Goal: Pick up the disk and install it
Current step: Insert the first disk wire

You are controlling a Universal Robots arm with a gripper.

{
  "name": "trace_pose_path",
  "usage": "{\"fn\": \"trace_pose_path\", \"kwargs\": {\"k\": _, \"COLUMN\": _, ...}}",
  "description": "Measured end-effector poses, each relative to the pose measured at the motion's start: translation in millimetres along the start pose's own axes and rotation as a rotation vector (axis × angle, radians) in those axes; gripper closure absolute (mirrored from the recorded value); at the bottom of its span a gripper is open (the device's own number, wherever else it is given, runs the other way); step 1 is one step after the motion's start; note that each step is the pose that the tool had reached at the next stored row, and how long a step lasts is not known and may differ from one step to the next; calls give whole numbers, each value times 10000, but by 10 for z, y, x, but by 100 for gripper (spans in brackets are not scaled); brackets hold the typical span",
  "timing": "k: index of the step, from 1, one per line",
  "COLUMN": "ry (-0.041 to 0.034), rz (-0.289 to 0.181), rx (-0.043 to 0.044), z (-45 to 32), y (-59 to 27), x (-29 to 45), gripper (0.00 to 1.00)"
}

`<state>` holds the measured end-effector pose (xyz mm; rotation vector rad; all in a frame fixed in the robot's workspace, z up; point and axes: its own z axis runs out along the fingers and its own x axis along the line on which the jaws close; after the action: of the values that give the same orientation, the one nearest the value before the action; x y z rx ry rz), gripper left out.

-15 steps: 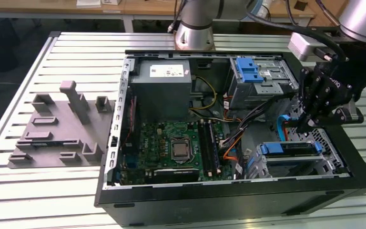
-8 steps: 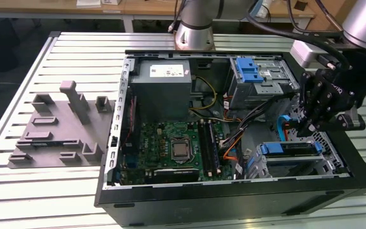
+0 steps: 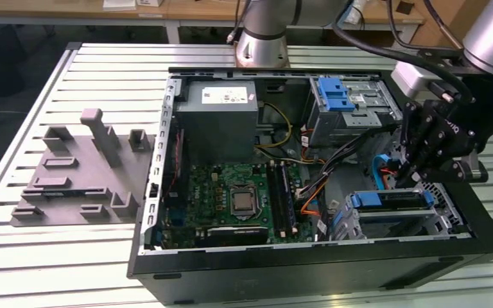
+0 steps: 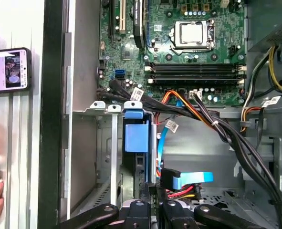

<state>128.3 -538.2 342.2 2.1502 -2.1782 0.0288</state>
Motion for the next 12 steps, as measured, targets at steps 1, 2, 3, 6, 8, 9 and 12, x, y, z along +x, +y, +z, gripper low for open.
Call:
{"fn": "trace_pose_path", "kwargs": {"k": 1, "ry": -3, "rz": 14, "rx": -1, "z": 5, "y": -1, "x": 13, "gripper": 84}}
{"fn": "trace_pose_path", "kwargs": {"k": 2, "ry": -3, "rz": 23, "rx": -1, "z": 5, "y": -1, "x": 16, "gripper": 84}}
{"fn": "trace_pose_path", "kwargs": {"k": 3, "ry": -4, "rz": 25, "rx": -2, "z": 5, "y": -1, "x": 16, "gripper": 84}}
{"fn": "trace_pose_path", "kwargs": {"k": 6, "ry": -2, "rz": 28, "rx": -1, "z": 5, "y": -5, "x": 15, "gripper": 84}}
{"fn": "trace_pose_path", "kwargs": {"k": 8, "ry": -3, "rz": 43, "rx": -3, "z": 13, "y": -28, "x": 15, "gripper": 84}}
{"fn": "trace_pose_path", "kwargs": {"k": 9, "ry": -4, "rz": 65, "rx": -4, "z": 18, "y": -38, "x": 14, "gripper": 84}}
{"fn": "trace_pose_path", "kwargs": {"k": 12, "ry": -15, "rz": 322, "rx": -23, "z": 44, "y": -44, "x": 13, "gripper": 84}}
